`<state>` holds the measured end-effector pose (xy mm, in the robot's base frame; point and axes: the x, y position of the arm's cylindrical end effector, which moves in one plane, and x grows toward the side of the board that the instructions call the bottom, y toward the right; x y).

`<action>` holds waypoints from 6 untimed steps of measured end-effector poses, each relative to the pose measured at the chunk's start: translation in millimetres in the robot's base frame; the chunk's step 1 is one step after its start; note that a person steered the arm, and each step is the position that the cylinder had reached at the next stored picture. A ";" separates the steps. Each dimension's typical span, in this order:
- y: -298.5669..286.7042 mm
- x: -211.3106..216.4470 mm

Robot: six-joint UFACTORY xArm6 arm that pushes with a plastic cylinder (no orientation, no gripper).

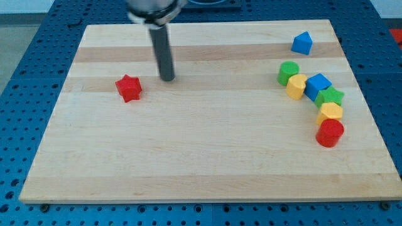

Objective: Nudge the blue triangle a bit up

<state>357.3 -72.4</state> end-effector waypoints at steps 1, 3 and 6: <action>63.8 -26.8; 204.1 -51.4; 357.0 -19.5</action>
